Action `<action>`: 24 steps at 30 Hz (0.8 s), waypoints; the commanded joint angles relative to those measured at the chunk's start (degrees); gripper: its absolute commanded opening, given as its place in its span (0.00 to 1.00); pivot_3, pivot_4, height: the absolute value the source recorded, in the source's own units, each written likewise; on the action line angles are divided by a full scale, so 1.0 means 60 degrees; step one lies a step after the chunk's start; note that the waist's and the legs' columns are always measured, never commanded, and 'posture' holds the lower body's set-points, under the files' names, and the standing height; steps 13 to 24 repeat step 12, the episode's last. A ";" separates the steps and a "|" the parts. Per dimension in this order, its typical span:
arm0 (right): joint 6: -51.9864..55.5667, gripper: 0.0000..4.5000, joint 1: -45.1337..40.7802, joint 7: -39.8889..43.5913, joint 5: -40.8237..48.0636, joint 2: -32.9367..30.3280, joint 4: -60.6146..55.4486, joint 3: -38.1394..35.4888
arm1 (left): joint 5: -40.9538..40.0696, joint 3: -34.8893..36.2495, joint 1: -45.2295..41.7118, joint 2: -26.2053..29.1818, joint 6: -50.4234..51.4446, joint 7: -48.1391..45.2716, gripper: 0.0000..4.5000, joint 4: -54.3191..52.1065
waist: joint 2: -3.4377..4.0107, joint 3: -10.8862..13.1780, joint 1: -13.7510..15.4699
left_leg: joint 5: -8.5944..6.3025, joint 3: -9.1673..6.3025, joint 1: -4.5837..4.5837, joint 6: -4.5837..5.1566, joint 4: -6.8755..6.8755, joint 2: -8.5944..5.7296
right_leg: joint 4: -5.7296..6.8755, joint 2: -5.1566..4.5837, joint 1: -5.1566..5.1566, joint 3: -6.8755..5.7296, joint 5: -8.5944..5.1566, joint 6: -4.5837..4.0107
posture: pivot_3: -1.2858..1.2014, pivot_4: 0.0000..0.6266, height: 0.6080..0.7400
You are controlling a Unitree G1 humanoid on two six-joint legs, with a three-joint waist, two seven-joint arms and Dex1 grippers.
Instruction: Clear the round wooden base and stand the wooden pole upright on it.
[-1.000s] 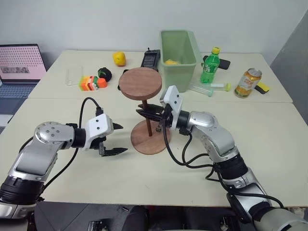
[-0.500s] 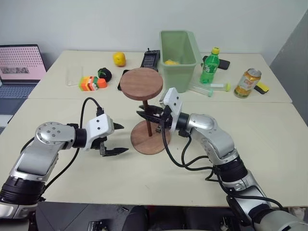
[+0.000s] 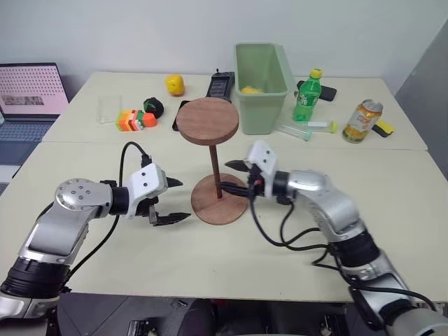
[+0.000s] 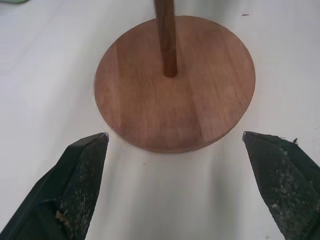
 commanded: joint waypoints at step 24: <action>0.0720 0.67 0.3112 0.2696 0.2735 -0.4967 -0.4150 -0.4356 | 0.0082 0.1180 0.0121 0.0727 -0.1154 -0.0267 1.00 0.1465 | 0.0008 0.0008 0.0057 | -0.0004 0.0040 0.0008 0.0008 -0.0010 0.0013 | -0.0022 0.0006 0.0018 -0.0006 0.0004 -0.0008 | 0.52 0.24 1.00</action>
